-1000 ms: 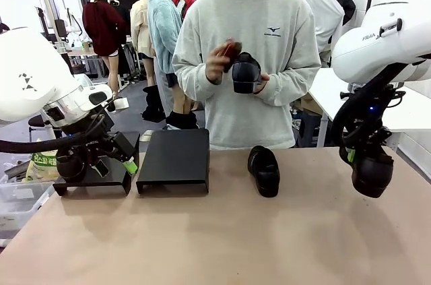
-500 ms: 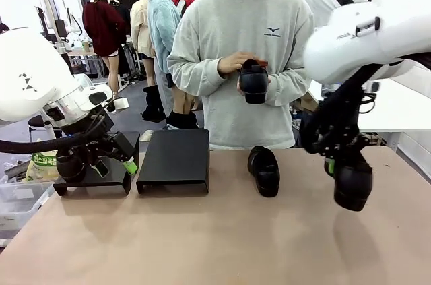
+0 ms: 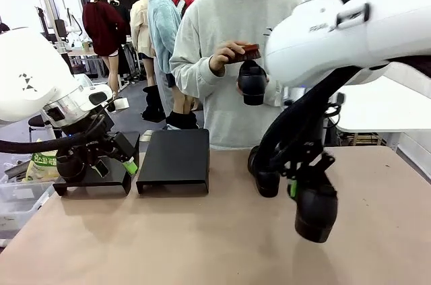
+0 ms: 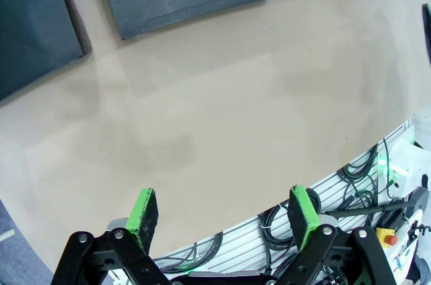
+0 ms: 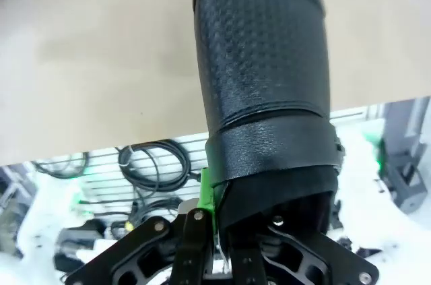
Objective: Organize the shoes by placing them on the stand.
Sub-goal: Pick up one Shoe and place it in the middle of the table.
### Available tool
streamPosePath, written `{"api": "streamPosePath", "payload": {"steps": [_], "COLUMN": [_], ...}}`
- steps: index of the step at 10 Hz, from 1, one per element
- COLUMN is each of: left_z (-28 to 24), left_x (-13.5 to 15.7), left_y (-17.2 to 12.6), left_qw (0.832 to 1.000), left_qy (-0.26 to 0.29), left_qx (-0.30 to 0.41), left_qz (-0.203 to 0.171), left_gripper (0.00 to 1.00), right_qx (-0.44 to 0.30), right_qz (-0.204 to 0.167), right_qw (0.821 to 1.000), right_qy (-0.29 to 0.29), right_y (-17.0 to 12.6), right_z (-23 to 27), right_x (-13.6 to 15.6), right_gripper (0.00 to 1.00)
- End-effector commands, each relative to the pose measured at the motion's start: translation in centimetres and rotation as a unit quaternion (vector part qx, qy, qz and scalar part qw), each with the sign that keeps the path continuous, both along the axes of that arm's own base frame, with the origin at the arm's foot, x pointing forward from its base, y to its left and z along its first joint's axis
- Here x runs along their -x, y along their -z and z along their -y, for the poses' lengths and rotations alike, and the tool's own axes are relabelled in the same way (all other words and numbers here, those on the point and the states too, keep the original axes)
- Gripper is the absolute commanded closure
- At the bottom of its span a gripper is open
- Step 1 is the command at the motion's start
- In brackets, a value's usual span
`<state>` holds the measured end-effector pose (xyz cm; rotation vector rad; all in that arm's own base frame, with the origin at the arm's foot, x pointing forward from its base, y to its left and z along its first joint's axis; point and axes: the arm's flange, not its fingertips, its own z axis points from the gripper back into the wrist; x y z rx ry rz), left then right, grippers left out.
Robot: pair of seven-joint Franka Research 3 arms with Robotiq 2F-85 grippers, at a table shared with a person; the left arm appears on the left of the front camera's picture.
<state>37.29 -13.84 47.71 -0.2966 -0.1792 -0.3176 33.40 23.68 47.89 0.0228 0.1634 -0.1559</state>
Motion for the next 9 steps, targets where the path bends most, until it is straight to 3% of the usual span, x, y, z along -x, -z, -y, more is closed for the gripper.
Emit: {"api": "streamPosePath", "payload": {"steps": [1,4,6,9], "left_z": [-0.2,-0.2,-0.2,-0.2], "left_x": [0.0,0.0,0.0,0.0], "left_y": [0.3,0.3,0.3,0.3], "left_qw": [1.0,1.0,1.0,1.0], "left_qy": [0.003,0.003,0.003,0.003], "left_qx": [0.003,0.003,0.003,0.003], "left_qz": [0.008,0.008,0.008,0.008], "left_gripper": [0.0,0.0,0.0,0.0], "right_qx": [0.009,0.008,0.021,0.022], "right_qz": [-0.001,-0.011,0.019,0.027], "right_qw": [0.999,0.996,0.995,0.989], "right_qy": [-0.04,-0.086,-0.098,-0.146], "right_y": [1.6,2.7,2.8,5.3], "right_z": [-3.1,-7.7,-10.3,-13.8], "right_x": [0.0,0.3,-0.2,-2.4], "right_gripper": [1.0,1.0,1.0,1.0]}}
